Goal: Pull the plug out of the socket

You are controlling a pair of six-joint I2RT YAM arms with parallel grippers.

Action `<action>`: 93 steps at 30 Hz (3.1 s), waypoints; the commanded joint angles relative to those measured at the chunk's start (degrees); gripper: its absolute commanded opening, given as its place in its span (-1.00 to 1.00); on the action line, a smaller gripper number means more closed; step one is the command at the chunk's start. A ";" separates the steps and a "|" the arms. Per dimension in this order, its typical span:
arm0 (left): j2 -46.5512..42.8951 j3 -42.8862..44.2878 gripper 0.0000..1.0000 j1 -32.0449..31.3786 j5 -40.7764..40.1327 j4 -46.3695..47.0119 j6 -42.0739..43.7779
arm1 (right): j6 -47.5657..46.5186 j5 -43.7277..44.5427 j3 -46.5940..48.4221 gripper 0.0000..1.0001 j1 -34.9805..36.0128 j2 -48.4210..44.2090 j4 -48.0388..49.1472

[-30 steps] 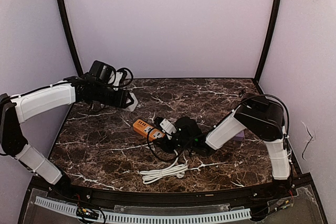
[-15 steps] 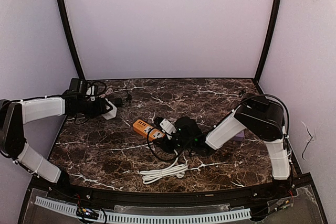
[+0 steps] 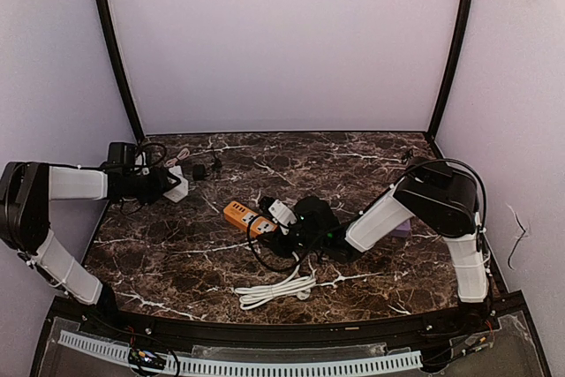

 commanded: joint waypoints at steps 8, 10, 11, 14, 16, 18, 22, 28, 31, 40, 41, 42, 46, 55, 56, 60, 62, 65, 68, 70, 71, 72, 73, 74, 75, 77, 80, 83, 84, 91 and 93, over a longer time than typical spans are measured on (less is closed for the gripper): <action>3.36 -0.57 -0.41 4.01 1.26 1.76 -1.54 | -0.13 2.09 -0.91 -1.00 -0.21 2.71 -6.55; 4.11 0.23 -0.18 4.24 0.43 -0.18 -0.90 | -0.18 2.04 -0.94 -1.00 -0.21 2.77 -6.53; 4.45 0.30 -0.10 4.32 0.05 -0.50 -0.86 | -0.13 2.08 -0.94 -1.00 -0.21 2.73 -6.57; 4.91 0.26 0.09 4.44 -0.46 -1.33 -0.98 | -0.29 2.08 -0.96 -1.00 -0.22 2.73 -6.58; 5.26 0.28 0.18 4.68 -0.66 -1.91 -1.32 | -0.21 2.07 -0.91 -1.00 -0.21 2.76 -6.46; 5.32 0.16 0.28 4.91 -1.03 -2.41 -1.46 | -0.22 2.09 -0.94 -1.00 -0.22 2.74 -6.56; 4.33 -0.29 0.54 5.40 -2.47 -3.74 -1.89 | -0.21 2.09 -0.92 -1.00 -0.21 2.77 -6.55; -0.10 -0.77 0.97 5.60 -6.86 -7.96 -1.33 | -0.12 2.09 -0.97 -1.00 -0.21 2.73 -6.49; -1.46 -0.70 0.97 5.59 -7.75 -9.44 -0.83 | -0.12 2.09 -0.92 -1.00 -0.23 2.77 -6.55; -8.97 -2.25 0.97 5.54 -7.38 -9.68 -0.66 | 0.38 2.08 0.20 -1.00 -0.28 2.65 -8.46; -9.87 -2.30 0.97 5.19 -7.29 -9.78 -0.19 | 0.37 2.03 0.40 -1.00 -0.24 2.44 -8.84; -11.48 -2.18 0.97 4.87 -7.48 -9.96 0.21 | 0.43 2.08 0.64 -1.00 -0.22 2.16 -9.56; -14.86 -0.08 0.97 0.62 -12.39 -14.67 3.59 | 0.48 5.43 2.38 -1.00 -0.30 0.18 -13.31; -15.02 0.06 0.97 -8.75 -15.88 -14.43 5.95 | 0.28 5.72 12.45 -1.00 -3.73 -5.02 -25.30; -15.13 -0.14 0.97 -9.96 -16.19 -14.15 6.19 | -0.07 5.62 13.77 -1.00 -4.51 -5.29 -26.83; -15.48 -0.86 0.97 -12.05 -17.85 -13.83 6.83 | -1.40 6.53 20.48 -1.00 -8.22 -5.37 -33.34; -15.49 -1.45 0.97 -12.06 -18.36 -13.63 6.92 | -1.42 7.67 24.00 -1.00 -10.56 -4.92 -36.56; -15.92 -2.32 0.97 -12.07 -18.46 -13.27 7.14 | -1.42 9.22 28.67 -1.00 -14.70 -3.80 -40.57; -16.44 -2.78 0.97 -12.07 -18.85 -13.02 7.47 | -0.77 9.53 32.97 -1.00 -19.29 -2.55 -44.04; -16.45 -2.94 0.97 -12.06 -19.31 -13.00 7.62 | 0.20 9.26 35.87 -1.00 -22.28 -1.89 -45.38; -16.46 -2.96 0.97 -12.06 -19.45 -12.98 7.64 | 0.45 9.12 37.30 -1.00 -23.66 -1.58 -46.06; -16.51 -2.92 0.97 -12.08 -19.43 -12.96 7.60 | 0.54 8.98 38.96 -1.00 -24.81 -1.37 -46.64; -16.54 -2.89 0.98 -12.07 -19.40 -12.91 7.58 | 0.59 8.90 40.52 -1.00 -25.91 -1.17 -47.26; -16.60 -2.88 0.98 -12.06 -19.34 -12.74 7.56 | 0.55 8.67 42.25 -1.00 -26.89 -1.05 -47.73; -16.62 -2.84 0.98 -12.06 -19.29 -12.63 7.56 | 0.51 8.23 43.85 -1.00 -27.67 -1.00 -48.13; -16.69 -2.72 0.98 -12.07 -19.27 -12.60 7.62 | -0.01 7.81 47.58 -1.00 -28.88 -0.73 -49.05; -16.82 -2.62 0.98 -12.11 -19.17 -12.62 7.65 | -1.27 7.75 50.81 -1.00 -29.68 0.24 -50.14; -16.90 -2.74 0.97 -12.06 -19.16 -12.53 7.65 | -1.42 7.55 50.85 -1.00 -29.77 1.15 -50.18; -16.98 -2.78 0.97 -12.06 -19.22 -12.52 7.65 | -1.42 7.19 50.25 -1.00 -29.79 1.55 -49.95; -16.99 -2.79 0.97 -12.07 -19.03 -12.58 7.73 | -1.03 7.26 45.74 -1.00 -29.68 4.29 -47.98; -16.92 -2.72 0.97 -12.12 -18.99 -12.53 7.66 | -1.41 8.73 45.29 -1.00 -29.67 5.49 -47.94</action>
